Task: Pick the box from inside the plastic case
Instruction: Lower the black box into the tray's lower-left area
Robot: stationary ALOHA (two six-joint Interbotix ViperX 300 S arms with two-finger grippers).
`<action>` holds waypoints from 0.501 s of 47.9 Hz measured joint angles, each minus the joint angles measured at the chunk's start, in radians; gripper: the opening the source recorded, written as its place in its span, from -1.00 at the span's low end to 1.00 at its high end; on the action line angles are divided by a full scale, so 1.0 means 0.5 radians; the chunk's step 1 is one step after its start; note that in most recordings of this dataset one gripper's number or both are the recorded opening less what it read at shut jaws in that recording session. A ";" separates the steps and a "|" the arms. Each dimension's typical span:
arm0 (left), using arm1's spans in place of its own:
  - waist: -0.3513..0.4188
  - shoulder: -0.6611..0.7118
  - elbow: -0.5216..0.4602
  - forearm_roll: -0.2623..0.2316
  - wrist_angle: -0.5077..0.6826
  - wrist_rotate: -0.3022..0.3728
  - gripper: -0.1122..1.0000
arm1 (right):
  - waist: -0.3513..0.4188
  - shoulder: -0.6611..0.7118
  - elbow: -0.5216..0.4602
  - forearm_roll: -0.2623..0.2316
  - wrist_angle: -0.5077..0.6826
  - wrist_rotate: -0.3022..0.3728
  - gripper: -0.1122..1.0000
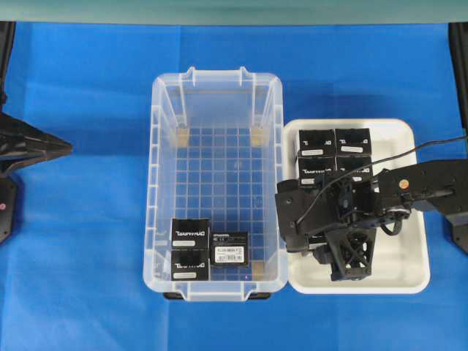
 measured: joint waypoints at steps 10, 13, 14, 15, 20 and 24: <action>-0.003 -0.012 0.000 0.000 0.034 0.000 -0.91 | 0.000 0.000 0.000 0.000 -0.003 0.114 0.30; 0.000 -0.012 0.000 0.000 0.040 0.000 -0.91 | 0.000 0.000 0.000 0.000 -0.003 0.132 0.30; 0.000 -0.012 -0.003 0.000 0.040 0.000 -0.91 | 0.000 0.000 0.000 0.000 -0.003 0.135 0.30; 0.000 -0.012 0.000 0.000 0.040 0.000 -0.91 | 0.000 0.000 0.000 0.000 -0.003 0.135 0.30; -0.003 -0.012 -0.003 0.000 0.040 -0.006 -0.91 | 0.000 0.003 0.000 0.000 -0.003 0.135 0.30; 0.000 -0.015 -0.006 0.000 0.040 -0.006 -0.91 | 0.000 0.003 0.000 0.000 -0.003 0.141 0.30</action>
